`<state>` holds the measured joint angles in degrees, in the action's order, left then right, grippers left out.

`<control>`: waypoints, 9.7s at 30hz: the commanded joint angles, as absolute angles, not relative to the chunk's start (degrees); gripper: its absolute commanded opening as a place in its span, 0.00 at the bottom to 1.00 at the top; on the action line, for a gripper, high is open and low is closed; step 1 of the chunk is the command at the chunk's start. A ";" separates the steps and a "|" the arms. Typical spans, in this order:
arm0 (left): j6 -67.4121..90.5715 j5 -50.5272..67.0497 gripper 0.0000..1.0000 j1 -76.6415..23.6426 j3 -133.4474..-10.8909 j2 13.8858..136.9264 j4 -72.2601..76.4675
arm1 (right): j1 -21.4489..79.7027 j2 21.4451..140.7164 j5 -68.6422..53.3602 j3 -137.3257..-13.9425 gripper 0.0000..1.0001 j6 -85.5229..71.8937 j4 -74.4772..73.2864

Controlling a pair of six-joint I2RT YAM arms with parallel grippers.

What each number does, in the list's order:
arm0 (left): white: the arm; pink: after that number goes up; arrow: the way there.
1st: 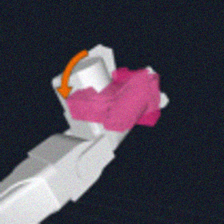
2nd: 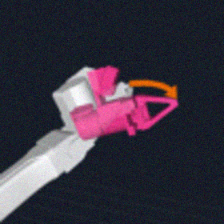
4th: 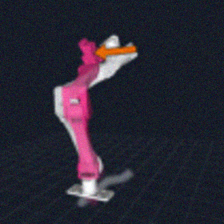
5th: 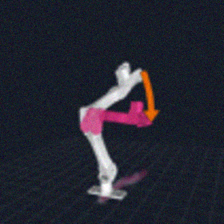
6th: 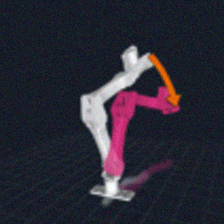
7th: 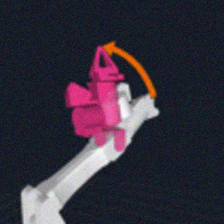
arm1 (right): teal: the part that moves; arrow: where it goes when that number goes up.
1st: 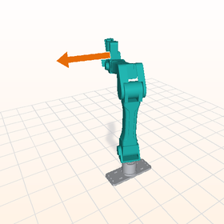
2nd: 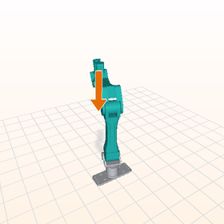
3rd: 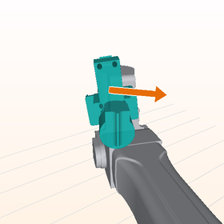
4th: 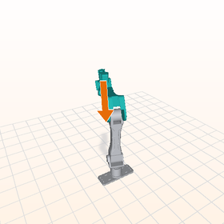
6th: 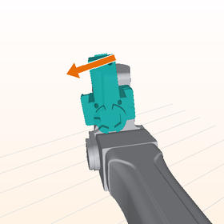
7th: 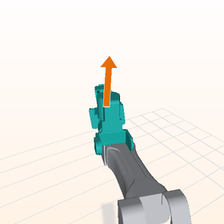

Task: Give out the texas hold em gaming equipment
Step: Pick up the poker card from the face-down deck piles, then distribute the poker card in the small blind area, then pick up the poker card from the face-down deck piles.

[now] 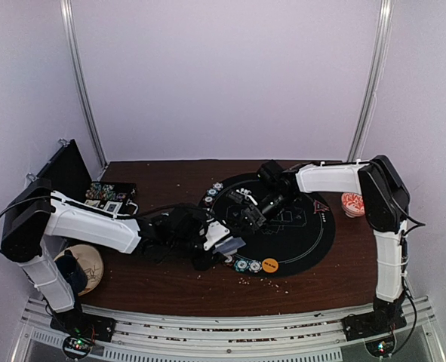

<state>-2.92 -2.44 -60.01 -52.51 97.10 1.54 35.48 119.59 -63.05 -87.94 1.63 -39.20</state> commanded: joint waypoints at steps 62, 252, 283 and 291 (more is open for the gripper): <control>-0.94 -7.07 0.13 -58.54 -53.09 95.60 3.85 | 17.15 120.24 -33.61 -91.27 0.00 -38.78 2.33; 0.22 -8.44 0.13 -57.39 -52.72 94.94 3.65 | 35.34 128.87 -58.18 -100.28 0.19 -1.73 -37.75; 0.01 -9.77 0.13 -57.38 -53.00 95.71 3.28 | 31.18 129.18 -68.36 -102.92 0.00 0.80 -48.19; 0.00 -9.71 0.13 -57.34 -53.13 96.11 3.09 | 29.87 128.26 -68.31 -103.83 0.00 2.82 -50.71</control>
<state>0.54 -9.63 -57.43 -52.40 96.25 0.78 30.70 129.23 -68.55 -102.19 1.15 -48.07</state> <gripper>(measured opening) 0.540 0.005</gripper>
